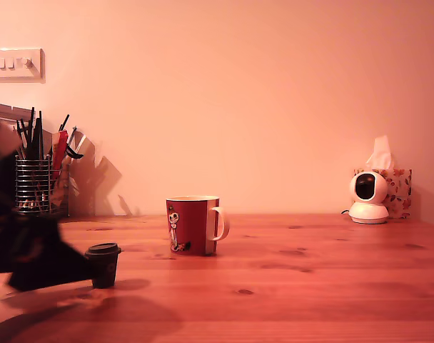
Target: Pick up the coffee capsules on the table and drop them inside the coffee cup
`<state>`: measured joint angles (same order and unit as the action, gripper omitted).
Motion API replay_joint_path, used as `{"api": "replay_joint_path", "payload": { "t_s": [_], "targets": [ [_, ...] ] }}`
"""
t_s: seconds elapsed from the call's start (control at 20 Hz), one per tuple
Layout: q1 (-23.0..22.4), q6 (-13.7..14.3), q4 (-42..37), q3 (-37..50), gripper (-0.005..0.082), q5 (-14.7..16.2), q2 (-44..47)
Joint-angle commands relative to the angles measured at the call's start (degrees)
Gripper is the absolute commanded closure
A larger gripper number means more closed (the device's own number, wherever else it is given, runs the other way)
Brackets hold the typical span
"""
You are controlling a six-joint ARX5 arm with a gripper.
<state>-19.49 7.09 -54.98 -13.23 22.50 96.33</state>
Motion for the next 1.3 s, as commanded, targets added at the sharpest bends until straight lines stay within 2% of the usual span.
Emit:
{"api": "replay_joint_path", "payload": {
  "t_s": [0.0, 0.3, 0.65, 0.85, 1.25],
  "targets": [
    [-0.2, 0.5, -0.6, -1.4, 0.0233, 0.5, 2.6],
    [-0.2, 0.5, -0.5, -6.4, 0.0233, 2.5, 8.1],
    [-0.6, 0.9, 0.1, -7.3, 0.0242, 2.5, 9.4],
    [-0.6, 0.9, 0.1, -7.3, 0.0389, 2.5, 9.4],
    [-0.5, 0.9, -0.4, -7.3, 0.058, 2.5, 9.3]
  ]
}}
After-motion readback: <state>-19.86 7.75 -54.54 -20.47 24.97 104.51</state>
